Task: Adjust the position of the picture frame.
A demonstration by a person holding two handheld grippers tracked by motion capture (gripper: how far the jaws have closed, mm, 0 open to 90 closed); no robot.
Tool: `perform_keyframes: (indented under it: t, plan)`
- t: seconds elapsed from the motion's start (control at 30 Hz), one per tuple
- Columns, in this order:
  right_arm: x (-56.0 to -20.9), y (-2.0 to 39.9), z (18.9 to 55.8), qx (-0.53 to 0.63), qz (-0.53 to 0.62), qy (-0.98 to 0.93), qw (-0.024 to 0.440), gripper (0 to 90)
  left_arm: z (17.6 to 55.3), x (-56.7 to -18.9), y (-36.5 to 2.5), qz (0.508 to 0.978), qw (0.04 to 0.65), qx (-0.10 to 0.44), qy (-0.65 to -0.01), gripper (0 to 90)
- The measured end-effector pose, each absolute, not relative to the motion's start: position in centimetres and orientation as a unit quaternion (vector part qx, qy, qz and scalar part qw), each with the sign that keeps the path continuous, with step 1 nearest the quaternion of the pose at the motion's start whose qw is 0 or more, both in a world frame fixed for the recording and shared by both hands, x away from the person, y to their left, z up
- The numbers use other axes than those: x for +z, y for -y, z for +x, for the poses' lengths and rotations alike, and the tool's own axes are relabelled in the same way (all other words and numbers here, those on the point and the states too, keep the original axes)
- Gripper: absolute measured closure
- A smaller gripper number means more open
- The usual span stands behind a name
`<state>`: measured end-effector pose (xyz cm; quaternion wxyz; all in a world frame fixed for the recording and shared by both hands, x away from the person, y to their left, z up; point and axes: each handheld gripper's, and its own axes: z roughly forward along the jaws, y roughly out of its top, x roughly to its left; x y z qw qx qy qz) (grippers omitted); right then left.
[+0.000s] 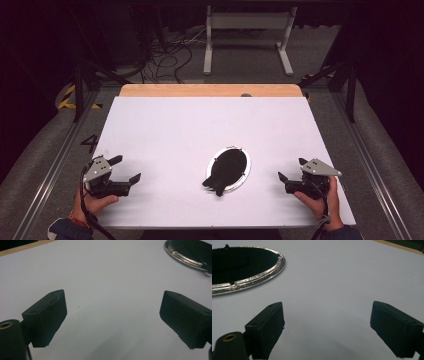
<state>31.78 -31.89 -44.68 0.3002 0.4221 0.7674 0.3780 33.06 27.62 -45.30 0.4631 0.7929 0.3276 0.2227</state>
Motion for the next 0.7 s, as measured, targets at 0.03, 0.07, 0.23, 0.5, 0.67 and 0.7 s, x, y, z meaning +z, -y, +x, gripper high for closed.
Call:
perform_keyframes:
  t: [0.03,0.07,0.23,0.5,0.67,0.7]
  plan:
    - [-44.7,31.9,31.8,0.380,0.421,-0.767,0.299,12.1,33.0,-45.2,-27.5,0.793,0.463,0.228,-0.323,9.8]
    - [-44.7,31.9,31.8,0.382,0.421,-0.767,0.299,12.1,33.0,-45.2,-27.4,0.793,0.462,0.229,-0.323,10.1]
    - [-44.6,32.0,31.8,0.382,0.422,-0.766,0.301,12.1,32.8,-45.5,-27.0,0.795,0.457,0.235,-0.322,13.9]
    - [-44.6,31.4,32.1,0.382,0.415,-0.769,0.300,12.3,32.7,-45.7,-26.3,0.802,0.442,0.236,-0.326,17.1]
    - [-44.8,31.3,32.5,0.383,0.416,-0.771,0.291,13.4,32.7,-45.7,-26.1,0.802,0.442,0.232,-0.330,22.4]
    - [-44.8,31.2,32.5,0.385,0.417,-0.772,0.288,13.8,32.7,-45.7,-26.0,0.804,0.440,0.230,-0.327,23.7]
